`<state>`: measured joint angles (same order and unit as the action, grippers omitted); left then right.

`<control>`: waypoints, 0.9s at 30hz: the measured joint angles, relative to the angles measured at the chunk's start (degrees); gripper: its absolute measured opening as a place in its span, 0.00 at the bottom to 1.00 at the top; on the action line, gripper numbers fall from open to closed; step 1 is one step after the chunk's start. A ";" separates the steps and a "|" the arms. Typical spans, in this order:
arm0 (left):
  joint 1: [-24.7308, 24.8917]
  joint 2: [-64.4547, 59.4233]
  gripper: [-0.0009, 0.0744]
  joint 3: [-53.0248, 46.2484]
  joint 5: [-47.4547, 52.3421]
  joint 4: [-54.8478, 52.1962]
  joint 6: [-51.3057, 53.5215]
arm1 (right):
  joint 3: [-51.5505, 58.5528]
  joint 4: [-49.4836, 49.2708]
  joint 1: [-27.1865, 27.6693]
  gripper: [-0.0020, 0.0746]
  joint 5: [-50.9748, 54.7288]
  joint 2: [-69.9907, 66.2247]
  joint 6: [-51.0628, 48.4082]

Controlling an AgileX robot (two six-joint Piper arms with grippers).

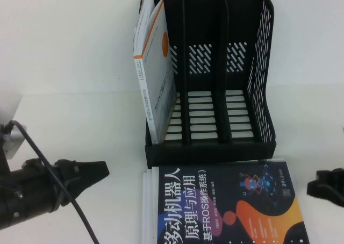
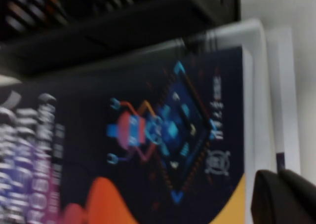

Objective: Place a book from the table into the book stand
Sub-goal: Push book with right arm

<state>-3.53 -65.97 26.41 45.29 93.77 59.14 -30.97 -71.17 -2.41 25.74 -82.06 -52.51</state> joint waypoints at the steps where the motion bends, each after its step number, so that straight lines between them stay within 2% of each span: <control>1: 0.00 -0.53 0.01 0.00 0.28 0.92 1.14 | 0.00 -0.09 -0.86 0.02 -1.04 -0.96 -0.30; 6: 0.00 -2.27 0.01 0.12 5.21 1.50 2.72 | 0.00 -0.12 -2.68 0.02 -4.12 -4.91 -3.13; 11: 0.00 -2.84 0.01 0.23 10.66 1.06 4.11 | -0.50 -0.23 -2.66 0.02 -1.88 -7.39 -4.73; 27: 0.00 -2.88 0.01 0.31 8.78 0.90 3.72 | -2.33 -0.26 -2.99 0.03 0.42 -8.55 -5.34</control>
<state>-3.53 -68.86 26.72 54.07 94.67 62.86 -33.30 -71.42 -5.40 26.17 -90.61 -57.85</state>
